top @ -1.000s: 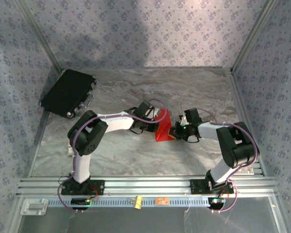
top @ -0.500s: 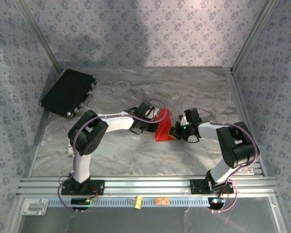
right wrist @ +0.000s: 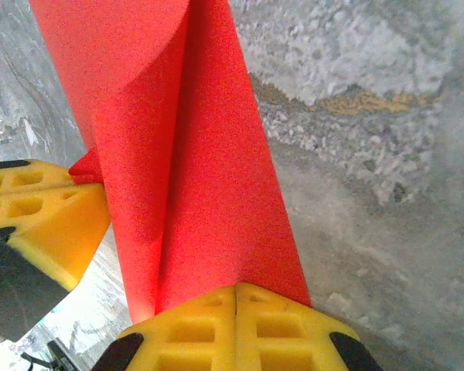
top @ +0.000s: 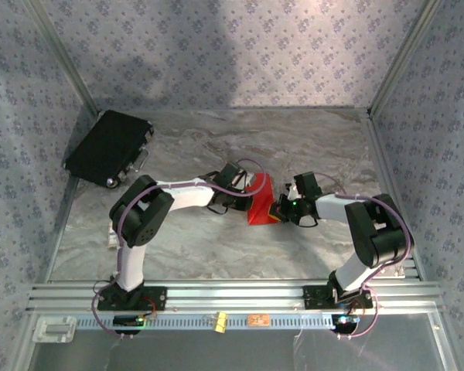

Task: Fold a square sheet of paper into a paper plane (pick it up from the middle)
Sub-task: Fold the triangle a second time at the center of the table.

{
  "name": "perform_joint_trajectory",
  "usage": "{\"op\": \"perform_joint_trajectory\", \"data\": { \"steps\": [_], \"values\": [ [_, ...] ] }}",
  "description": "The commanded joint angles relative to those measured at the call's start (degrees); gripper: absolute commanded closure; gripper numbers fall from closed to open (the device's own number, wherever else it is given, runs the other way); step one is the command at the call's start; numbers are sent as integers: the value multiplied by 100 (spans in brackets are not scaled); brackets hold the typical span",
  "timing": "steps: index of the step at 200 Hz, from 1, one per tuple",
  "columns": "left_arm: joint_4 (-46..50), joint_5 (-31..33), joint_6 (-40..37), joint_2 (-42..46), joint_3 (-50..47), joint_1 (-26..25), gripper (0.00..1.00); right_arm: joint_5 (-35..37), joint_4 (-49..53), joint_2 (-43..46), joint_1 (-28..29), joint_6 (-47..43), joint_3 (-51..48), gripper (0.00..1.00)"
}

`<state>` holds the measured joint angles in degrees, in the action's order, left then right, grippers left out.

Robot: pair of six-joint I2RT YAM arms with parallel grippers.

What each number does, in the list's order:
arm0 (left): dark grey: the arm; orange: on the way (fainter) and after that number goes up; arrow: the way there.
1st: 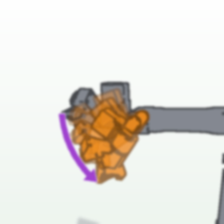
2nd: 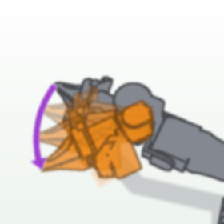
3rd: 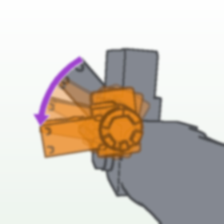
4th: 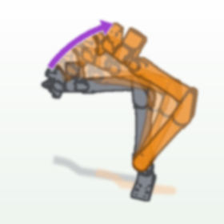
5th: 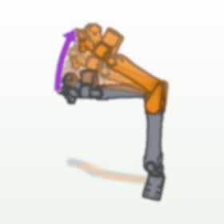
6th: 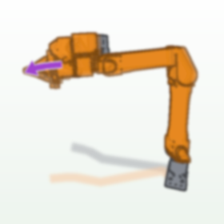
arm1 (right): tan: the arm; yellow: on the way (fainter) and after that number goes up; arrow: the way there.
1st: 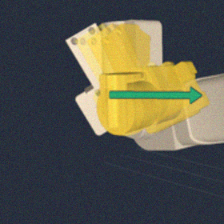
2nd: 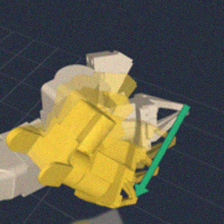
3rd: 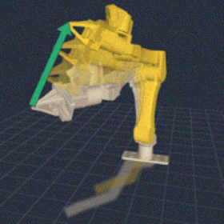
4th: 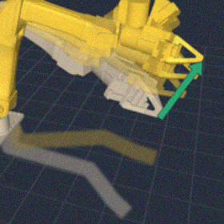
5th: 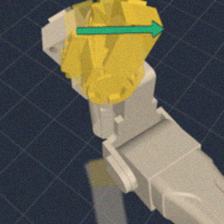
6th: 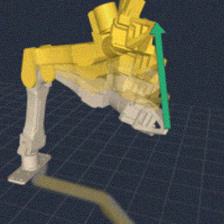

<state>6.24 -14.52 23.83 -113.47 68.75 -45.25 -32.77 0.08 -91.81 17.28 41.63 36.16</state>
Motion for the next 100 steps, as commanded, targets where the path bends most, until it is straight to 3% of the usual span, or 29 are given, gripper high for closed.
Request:
{"op": "perform_joint_trajectory", "data": {
  "steps": [1,100],
  "values": [
    [22,117,-28,-70,46,25,100,82,422,-70,-24,-135,43,95],
    [-40,51,-15,-81,-9,22,100,96,444,-39,-26,-128,55,95]
  ]
}}
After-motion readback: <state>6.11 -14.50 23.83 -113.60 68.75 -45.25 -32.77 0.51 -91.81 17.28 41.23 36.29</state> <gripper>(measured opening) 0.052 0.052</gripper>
